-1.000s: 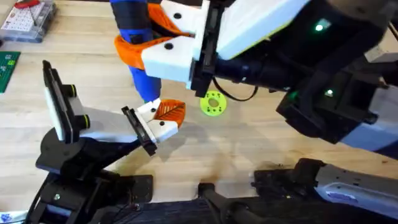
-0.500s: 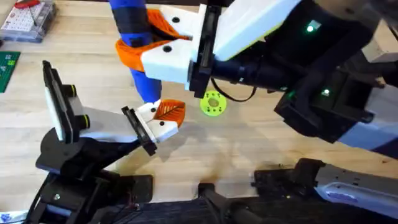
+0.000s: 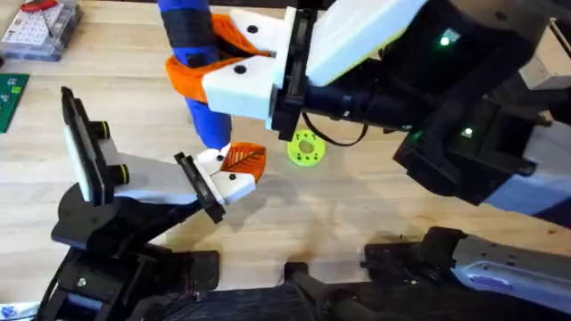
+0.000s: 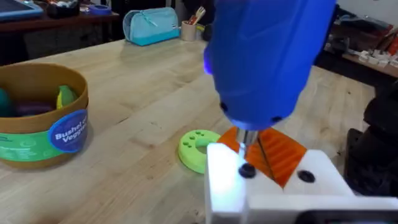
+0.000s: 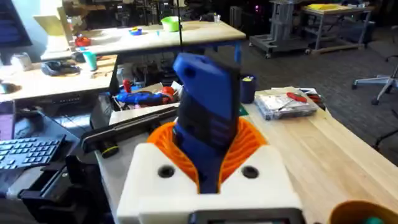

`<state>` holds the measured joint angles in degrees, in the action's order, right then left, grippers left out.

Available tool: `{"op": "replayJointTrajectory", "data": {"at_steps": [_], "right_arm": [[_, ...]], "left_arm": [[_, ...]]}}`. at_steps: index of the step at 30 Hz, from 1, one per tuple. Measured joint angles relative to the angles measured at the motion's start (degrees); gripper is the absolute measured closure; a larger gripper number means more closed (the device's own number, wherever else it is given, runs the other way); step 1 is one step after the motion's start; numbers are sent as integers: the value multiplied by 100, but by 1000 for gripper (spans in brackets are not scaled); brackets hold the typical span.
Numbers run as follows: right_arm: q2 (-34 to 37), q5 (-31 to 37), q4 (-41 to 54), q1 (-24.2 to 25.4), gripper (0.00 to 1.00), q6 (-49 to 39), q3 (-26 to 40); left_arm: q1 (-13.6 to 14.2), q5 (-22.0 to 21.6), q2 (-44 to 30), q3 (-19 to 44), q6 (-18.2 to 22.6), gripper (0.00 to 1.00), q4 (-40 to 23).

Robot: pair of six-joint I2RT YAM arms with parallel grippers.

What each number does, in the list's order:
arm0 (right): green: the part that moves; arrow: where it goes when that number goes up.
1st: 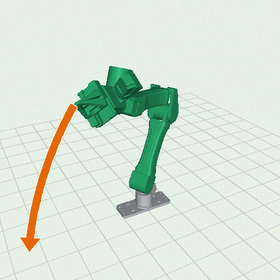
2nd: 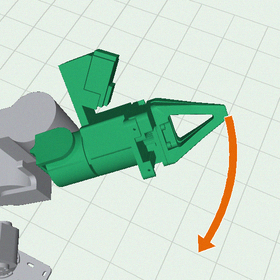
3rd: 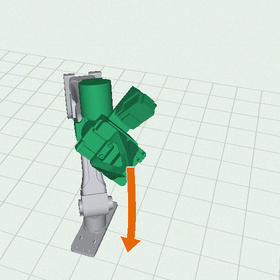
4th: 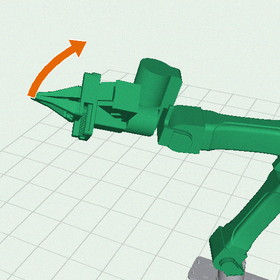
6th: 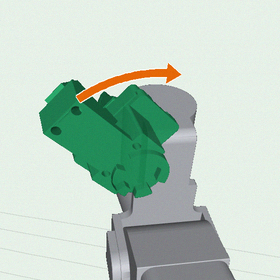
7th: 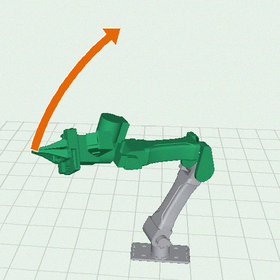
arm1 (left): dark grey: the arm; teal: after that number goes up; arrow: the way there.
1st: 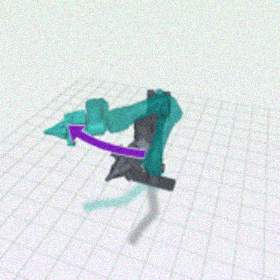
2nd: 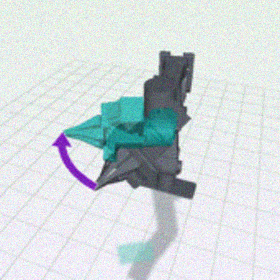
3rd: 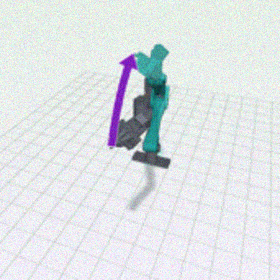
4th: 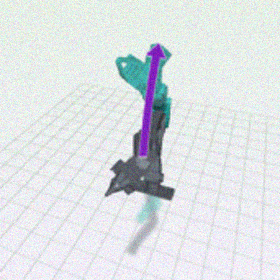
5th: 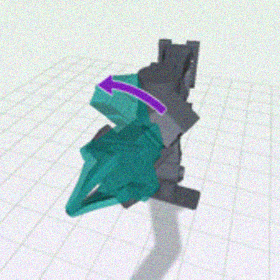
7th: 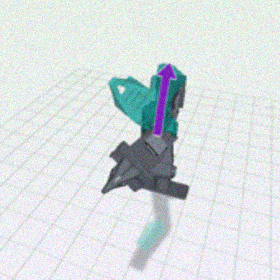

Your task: Pick up the gripper from the table and insert it into the empty holder that is missing its gripper. Then pick up a screw, insert it into the mounting hole, and use the screwdriver to tighten it. Finally, clean up the table by picking up the vegetable and placing it into the bucket.

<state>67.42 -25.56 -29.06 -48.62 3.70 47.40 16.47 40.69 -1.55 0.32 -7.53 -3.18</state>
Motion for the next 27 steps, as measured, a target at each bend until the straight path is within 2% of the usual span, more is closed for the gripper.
{"op": "replayJointTrajectory", "data": {"at_steps": [27], "right_arm": [[0, -2, 260, 0, 895, 103, -2]], "left_arm": [[0, 9, -1, 0, 0, 986, -2]]}}
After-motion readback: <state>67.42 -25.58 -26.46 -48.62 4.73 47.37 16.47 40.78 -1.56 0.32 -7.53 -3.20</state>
